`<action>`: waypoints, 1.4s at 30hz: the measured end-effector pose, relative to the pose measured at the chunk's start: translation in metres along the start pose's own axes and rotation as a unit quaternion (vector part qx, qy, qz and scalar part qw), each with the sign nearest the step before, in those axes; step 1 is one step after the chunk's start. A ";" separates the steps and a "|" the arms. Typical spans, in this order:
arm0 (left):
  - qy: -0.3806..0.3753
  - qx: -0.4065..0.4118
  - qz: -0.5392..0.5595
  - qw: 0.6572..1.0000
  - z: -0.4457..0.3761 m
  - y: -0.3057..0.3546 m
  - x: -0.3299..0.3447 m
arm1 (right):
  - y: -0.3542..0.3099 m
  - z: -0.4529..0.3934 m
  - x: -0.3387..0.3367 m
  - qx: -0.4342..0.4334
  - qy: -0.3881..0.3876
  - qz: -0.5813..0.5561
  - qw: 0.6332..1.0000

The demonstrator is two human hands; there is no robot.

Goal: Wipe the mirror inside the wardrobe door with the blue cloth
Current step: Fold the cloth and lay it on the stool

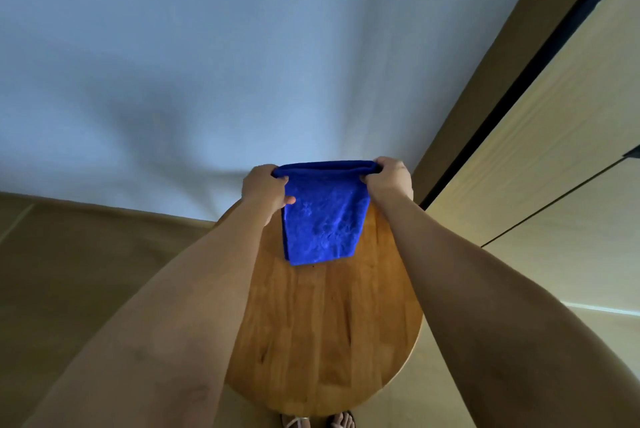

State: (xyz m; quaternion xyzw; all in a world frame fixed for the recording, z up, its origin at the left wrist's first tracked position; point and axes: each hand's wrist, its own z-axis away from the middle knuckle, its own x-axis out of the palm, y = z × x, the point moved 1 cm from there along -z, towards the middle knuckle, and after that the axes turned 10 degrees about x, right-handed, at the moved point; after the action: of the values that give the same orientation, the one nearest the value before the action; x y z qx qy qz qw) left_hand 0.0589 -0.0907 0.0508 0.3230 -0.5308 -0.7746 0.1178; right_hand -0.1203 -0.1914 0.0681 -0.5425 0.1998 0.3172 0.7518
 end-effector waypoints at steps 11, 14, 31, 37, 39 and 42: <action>0.064 0.073 0.077 0.992 -0.007 0.027 -0.004 | -0.025 -0.003 0.001 -0.012 0.052 -0.090 0.995; 0.036 0.047 0.032 0.998 0.012 -0.012 0.005 | 0.014 0.017 0.020 0.001 0.049 -0.060 0.997; -0.126 -0.234 -0.110 0.958 0.125 -0.213 0.047 | 0.196 0.073 0.102 0.271 -0.320 0.232 0.878; -0.168 -0.234 -0.158 0.944 0.102 -0.212 0.048 | 0.195 0.060 0.106 0.277 -0.348 0.225 0.867; -0.151 -0.198 -0.151 0.957 0.086 -0.209 0.053 | 0.189 0.047 0.109 0.261 -0.294 0.207 0.896; -0.125 -0.143 -0.124 0.974 0.054 -0.203 0.065 | 0.179 0.021 0.114 0.246 -0.217 0.160 0.931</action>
State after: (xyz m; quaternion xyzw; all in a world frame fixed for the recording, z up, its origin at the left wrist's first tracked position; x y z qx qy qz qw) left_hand 0.0084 -0.0012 -0.1440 0.2666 -0.3811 -0.8853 -0.0013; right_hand -0.1632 -0.1047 -0.1216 -0.2190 0.1877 0.4838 0.8263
